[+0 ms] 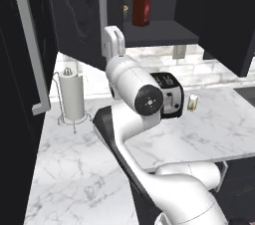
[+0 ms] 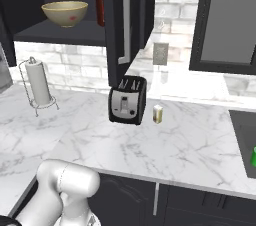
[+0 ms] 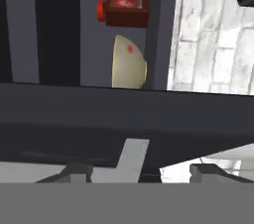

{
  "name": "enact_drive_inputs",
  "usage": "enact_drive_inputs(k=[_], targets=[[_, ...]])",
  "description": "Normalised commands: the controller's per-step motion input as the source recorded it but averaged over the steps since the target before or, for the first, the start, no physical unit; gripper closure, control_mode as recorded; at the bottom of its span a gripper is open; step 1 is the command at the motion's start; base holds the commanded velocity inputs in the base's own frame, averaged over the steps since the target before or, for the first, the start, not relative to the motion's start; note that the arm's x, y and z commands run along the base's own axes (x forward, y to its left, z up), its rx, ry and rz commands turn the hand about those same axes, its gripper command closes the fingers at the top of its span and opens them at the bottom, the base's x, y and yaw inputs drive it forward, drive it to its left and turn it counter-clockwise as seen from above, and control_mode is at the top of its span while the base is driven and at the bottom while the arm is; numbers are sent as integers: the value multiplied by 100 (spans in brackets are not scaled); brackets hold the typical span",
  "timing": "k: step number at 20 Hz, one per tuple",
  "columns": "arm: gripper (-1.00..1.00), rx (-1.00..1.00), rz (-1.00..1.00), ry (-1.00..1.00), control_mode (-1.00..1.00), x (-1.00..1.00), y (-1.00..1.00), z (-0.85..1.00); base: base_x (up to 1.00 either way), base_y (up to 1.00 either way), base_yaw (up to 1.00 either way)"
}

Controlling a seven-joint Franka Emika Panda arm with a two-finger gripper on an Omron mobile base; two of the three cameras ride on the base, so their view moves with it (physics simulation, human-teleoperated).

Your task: Pick the mug and place it in the sink. Pick the bowl and place it in the open cabinet and then close the cabinet.

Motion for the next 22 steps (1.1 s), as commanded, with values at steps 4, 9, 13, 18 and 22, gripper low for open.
enact_drive_inputs(k=[4, 9, 13, 18, 22], targets=[[-100, 0, -14, 5, -100, 100, -57, -43, 0, 0, 0], [-100, 0, -14, 8, -100, 97, -31, -30, 0, 0, 0], [-100, 0, -14, 11, -100, 100, -25, -19, 0, 0, 0], [-100, 1, -9, 21, -100, 98, -3, -31, 0, 0, 0], [-100, 7, -6, 35, -100, 95, 0, -78, 0, 0, 0]])
